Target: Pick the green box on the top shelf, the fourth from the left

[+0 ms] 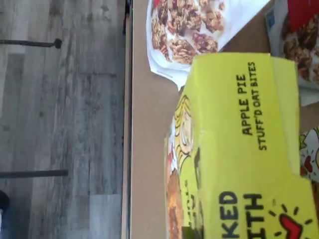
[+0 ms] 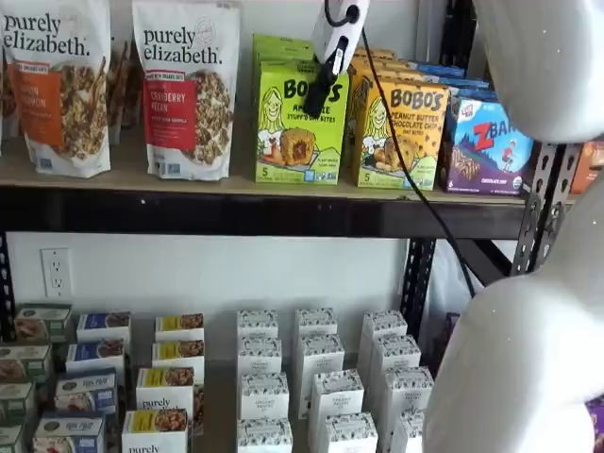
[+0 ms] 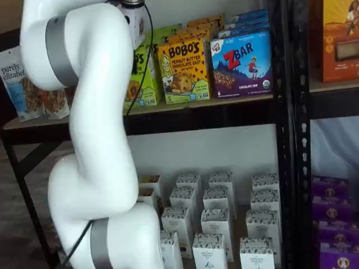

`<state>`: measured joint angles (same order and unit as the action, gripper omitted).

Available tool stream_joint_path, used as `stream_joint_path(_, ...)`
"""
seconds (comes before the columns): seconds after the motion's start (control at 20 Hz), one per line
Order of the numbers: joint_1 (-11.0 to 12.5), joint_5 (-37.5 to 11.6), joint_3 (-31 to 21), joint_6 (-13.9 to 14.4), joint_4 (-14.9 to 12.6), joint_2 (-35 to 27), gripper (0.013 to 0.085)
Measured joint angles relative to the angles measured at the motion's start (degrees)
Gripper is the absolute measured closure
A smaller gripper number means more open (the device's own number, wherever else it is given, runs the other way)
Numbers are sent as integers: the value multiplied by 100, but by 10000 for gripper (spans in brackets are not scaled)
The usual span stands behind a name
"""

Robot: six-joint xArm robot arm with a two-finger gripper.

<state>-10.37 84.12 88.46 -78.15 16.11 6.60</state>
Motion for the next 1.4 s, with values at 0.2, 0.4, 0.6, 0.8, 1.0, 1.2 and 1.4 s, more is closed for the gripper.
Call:
stream_joint_path(0.2, 10, 160, 107, 4, 9, -53, 690)
stream_joint_path(0.4, 26, 333, 208, 7, 56, -92, 690)
stream_joint_path(0.6, 27, 488, 263, 23, 45, -77, 690)
stream_joint_path(0.8, 70, 638, 249, 3, 106, -14, 690)
stream_joint_path(1.0, 142, 815, 232, -36, 211, 78, 690)
stream_joint_path(1.2, 191, 935, 147, -58, 231, 238, 690)
stream_joint_path(1.4, 231, 1019, 23, -70, 280, 425, 690)
